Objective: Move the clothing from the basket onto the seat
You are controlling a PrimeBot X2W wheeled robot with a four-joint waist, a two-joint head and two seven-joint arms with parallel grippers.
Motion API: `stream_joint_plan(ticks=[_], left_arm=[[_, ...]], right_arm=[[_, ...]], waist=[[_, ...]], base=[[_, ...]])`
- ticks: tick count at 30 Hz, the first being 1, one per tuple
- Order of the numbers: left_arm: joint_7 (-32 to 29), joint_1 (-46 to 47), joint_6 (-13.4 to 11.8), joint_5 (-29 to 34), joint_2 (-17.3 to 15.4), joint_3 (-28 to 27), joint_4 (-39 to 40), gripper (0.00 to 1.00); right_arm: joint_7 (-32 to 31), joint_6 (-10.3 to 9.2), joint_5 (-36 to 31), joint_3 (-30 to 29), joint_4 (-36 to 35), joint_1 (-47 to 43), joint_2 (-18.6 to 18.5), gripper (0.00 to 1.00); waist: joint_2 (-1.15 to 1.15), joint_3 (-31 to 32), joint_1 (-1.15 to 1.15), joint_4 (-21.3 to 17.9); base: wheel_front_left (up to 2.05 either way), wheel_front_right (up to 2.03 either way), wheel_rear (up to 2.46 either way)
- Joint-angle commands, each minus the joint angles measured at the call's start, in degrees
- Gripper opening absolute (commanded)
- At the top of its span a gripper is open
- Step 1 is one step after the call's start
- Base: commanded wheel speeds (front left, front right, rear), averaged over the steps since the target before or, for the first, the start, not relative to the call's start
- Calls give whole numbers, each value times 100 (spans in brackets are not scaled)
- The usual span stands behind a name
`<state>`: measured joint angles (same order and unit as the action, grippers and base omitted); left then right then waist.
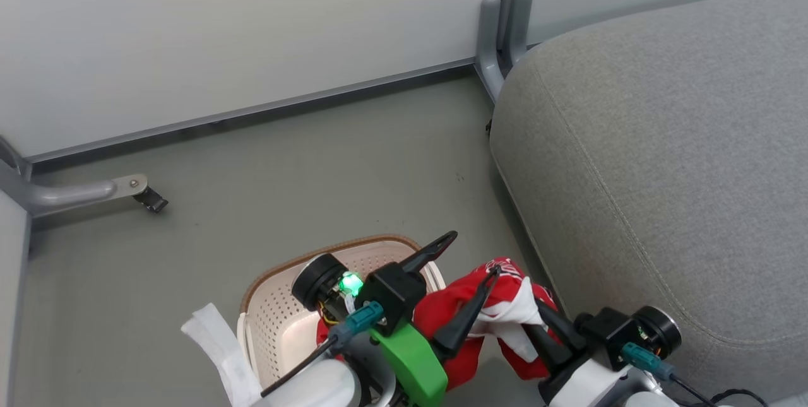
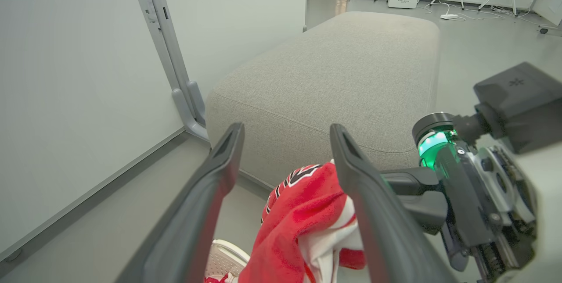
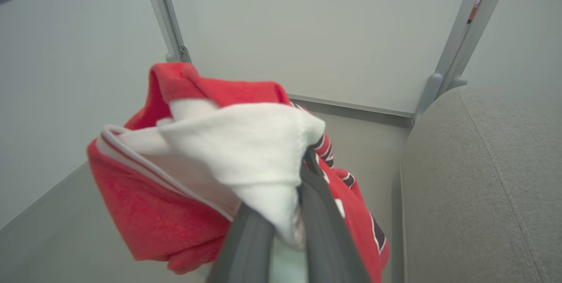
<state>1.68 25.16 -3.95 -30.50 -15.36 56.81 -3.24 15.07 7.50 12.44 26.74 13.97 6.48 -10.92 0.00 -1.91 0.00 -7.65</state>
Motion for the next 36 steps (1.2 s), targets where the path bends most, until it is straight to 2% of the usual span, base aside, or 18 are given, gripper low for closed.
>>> stream_joint_plan(ticks=[1,5,15,20,26,31,36], left_arm=[[50,-21,-22,-13,-51,-57,3,100],[137,153,-47,62,-120,-149,-40,100],[40,648,240,246,-207,-30,-120,100],[-72,895,331,354,-239,26,-94,100],[-260,1216,466,457,-218,133,-9,100],[-460,1516,598,548,-317,191,133,100],[-592,1842,716,690,-336,254,260,100]], right_arm=[[16,-2,-31,-100,-78,-23,-26,0],[15,-2,-62,-461,-310,-37,45,0],[16,-3,-222,-1096,-772,-109,351,0],[16,-3,-292,-1423,-1003,73,518,0],[16,-3,-463,-2309,-1324,603,681,0],[16,-3,-609,-3234,-1475,1527,684,0],[16,-4,-430,-4068,-1261,2641,155,0]], waist=[[0,-211,0,-198],[0,-560,0,-540],[0,-1423,0,-1348],[0,-1915,0,-1607],[0,-2578,0,-1595],[0,-3223,0,-1397],[0,-3830,0,-1042]], base=[[0,0,0],[0,0,0],[0,0,0],[0,0,0],[0,0,0],[0,0,0],[0,0,0]])
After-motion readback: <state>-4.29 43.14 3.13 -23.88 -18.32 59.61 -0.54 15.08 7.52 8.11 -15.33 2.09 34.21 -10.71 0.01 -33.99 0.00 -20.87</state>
